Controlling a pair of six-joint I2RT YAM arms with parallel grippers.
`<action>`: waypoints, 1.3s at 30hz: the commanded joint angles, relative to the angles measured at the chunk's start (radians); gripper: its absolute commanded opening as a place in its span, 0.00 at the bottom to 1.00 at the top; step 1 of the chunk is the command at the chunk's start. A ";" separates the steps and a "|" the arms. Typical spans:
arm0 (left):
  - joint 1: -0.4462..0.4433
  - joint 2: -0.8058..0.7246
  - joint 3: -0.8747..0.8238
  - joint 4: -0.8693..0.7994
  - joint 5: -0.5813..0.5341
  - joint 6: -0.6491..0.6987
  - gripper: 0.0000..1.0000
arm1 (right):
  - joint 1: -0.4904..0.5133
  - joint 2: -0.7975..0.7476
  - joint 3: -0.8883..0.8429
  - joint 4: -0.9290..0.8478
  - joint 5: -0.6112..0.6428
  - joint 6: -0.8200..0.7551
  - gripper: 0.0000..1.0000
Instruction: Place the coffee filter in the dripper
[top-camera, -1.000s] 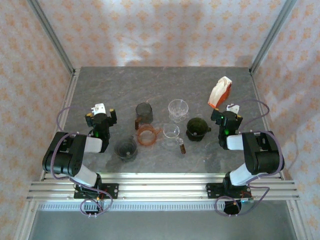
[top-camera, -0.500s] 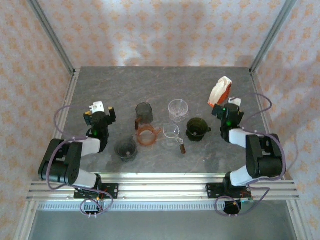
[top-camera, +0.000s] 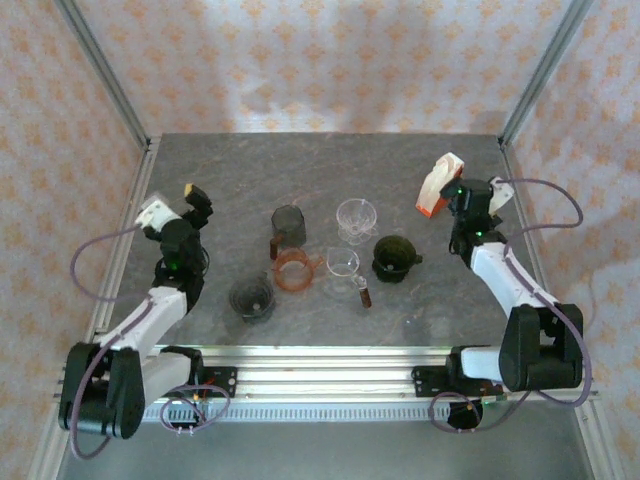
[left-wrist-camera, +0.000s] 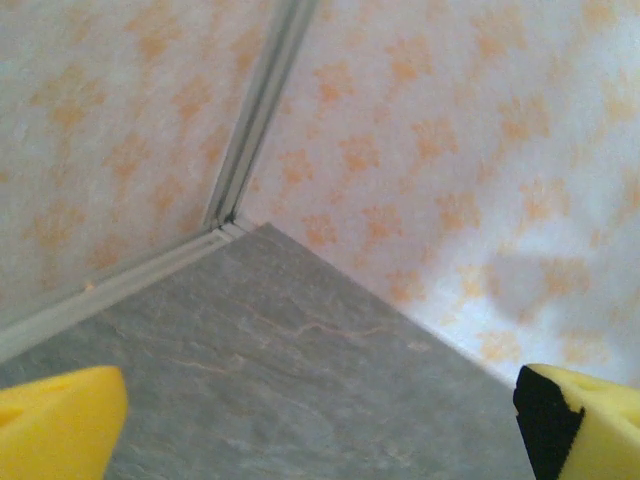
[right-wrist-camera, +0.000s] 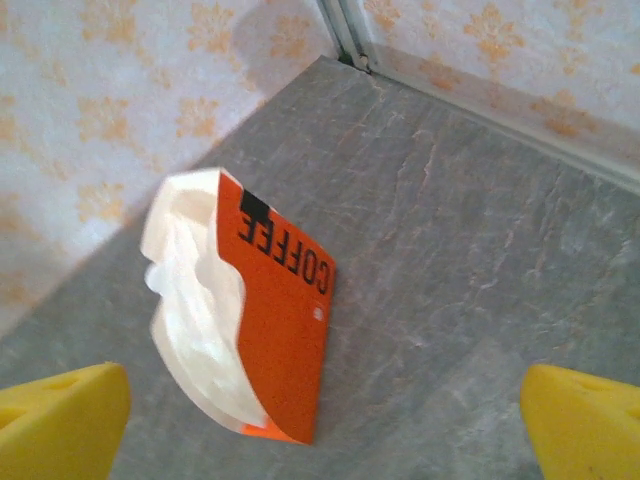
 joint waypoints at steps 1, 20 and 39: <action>0.054 -0.069 0.056 -0.225 0.046 -0.352 1.00 | 0.034 0.011 0.007 -0.078 -0.141 0.111 0.97; -0.180 -0.206 0.183 -0.647 0.494 -0.266 0.90 | 0.547 0.240 0.309 -0.437 -0.503 -0.300 0.90; -0.230 -0.144 0.152 -0.644 0.646 -0.287 0.81 | 0.650 0.158 0.142 -0.362 -0.697 -0.262 0.81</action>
